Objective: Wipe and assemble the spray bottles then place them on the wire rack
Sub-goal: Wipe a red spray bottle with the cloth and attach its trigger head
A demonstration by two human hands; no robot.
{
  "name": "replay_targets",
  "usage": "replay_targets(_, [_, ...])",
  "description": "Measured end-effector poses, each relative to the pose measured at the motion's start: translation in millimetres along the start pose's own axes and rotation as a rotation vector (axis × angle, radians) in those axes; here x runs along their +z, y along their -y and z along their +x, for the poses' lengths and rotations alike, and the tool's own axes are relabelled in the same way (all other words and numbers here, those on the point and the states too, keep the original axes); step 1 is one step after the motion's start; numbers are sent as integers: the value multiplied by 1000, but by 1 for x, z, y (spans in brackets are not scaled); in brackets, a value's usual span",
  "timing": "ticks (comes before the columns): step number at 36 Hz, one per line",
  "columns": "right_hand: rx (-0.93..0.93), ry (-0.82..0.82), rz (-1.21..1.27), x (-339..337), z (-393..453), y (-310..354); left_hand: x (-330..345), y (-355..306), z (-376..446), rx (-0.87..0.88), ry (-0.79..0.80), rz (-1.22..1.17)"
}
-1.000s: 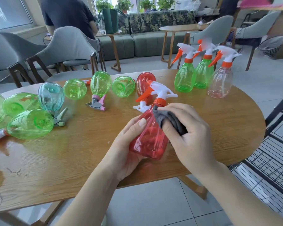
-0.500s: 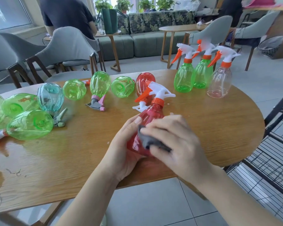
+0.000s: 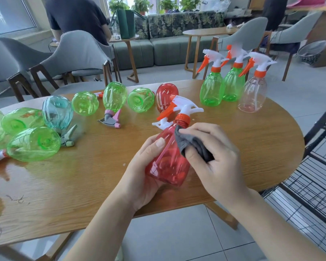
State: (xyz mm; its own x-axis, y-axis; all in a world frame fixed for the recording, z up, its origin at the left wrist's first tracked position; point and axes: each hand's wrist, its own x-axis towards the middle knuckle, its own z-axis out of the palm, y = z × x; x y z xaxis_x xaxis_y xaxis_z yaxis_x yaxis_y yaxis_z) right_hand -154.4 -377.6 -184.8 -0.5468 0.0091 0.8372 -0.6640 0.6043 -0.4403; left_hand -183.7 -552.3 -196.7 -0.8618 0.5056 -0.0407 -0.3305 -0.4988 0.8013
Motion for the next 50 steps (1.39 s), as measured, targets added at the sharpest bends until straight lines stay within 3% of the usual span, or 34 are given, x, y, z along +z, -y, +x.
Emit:
replay_targets(5, [53,-7,-4,-2,2,0,3,1,1,-5,-22,-3])
replay_targets(12, [-307,152,-55,11,-20,17,4,-6,-3,-131,33,-181])
replay_targets(16, [-405,227,-131,8,-19,12,2,-6,-4,-187,98,-291])
replay_targets(21, [-273,93,-103,6,-3,6,9,-7,-3,-79,159,-209])
replay_targets(26, [16,-24,-17,2,8,-5,9,-5,-4,0,22,-70])
replay_targets(29, [89,-43,26,4,4,-3,11,-4,-5,2,4,-70])
replay_targets(35, [-75,12,6,2,-4,5,6,-6,-5,-22,31,-28])
replay_targets(43, [39,-3,-30,0,1,2,9,-2,-2,-58,21,46])
replay_targets(50, [-275,152,-45,13,-20,17,10,-7,-5,-178,18,-203])
